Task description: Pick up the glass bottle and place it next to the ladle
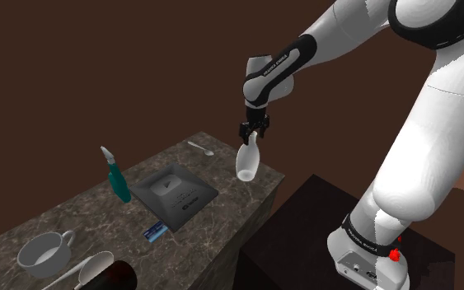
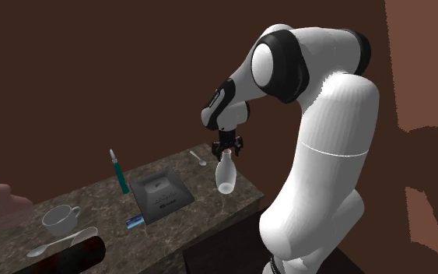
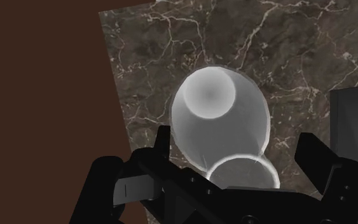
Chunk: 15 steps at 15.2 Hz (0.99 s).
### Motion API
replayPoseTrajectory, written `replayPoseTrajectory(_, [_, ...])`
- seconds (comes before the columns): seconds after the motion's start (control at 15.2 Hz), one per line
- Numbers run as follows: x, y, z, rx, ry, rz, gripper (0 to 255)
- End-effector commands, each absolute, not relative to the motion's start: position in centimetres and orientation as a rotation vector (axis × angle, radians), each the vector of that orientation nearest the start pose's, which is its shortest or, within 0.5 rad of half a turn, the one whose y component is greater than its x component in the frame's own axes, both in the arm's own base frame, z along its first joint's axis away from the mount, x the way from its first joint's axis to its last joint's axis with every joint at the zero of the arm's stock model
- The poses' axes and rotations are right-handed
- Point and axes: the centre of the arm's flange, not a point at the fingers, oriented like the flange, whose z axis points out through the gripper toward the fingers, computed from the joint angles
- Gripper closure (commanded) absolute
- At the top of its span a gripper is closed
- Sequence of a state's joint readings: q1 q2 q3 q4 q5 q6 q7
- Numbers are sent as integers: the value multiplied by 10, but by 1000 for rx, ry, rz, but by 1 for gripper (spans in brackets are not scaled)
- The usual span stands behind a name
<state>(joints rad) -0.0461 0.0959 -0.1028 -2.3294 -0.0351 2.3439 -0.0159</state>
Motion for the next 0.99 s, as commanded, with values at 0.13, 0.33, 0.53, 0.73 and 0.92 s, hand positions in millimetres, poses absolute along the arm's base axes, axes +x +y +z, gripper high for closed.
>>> replayPoseTrajectory(0.13, [500,-76,291,-3161,170,132,255])
replayPoseTrajectory(0.33, [500,-76,291,-3161,170,132,255])
replayPoseTrajectory(0.53, [500,-76,291,-3161,170,132,255])
replayPoseTrajectory(0.73, [500,-76,301,-3161,170,132,255])
replayPoseTrajectory(0.92, [500,-76,317,-3161,170,132,255])
